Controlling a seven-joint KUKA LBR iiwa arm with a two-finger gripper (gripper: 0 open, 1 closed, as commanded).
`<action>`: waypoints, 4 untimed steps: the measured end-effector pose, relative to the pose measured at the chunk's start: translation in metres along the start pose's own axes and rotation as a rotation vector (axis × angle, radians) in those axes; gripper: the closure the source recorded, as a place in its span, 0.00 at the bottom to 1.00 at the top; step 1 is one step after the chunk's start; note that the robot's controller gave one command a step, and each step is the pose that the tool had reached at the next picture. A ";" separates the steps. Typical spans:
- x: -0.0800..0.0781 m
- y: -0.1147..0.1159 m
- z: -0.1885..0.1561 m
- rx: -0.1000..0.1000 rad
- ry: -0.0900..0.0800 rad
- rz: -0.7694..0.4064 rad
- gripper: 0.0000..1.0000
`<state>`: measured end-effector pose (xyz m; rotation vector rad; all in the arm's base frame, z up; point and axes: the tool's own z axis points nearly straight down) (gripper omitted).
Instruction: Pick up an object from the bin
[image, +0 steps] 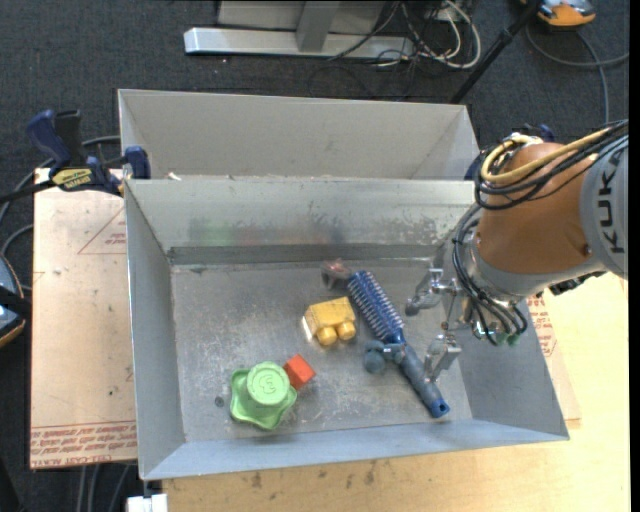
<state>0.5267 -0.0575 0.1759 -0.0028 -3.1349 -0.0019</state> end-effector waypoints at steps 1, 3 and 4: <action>-0.006 -0.015 0.059 0.000 -0.002 -0.050 0.00; -0.008 -0.009 0.100 0.005 -0.023 -0.220 1.00; -0.017 -0.046 -0.073 0.007 -0.016 -0.428 1.00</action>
Offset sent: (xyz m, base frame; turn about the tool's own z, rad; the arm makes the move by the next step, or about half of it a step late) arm 0.0062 -0.0149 -0.0554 -0.0529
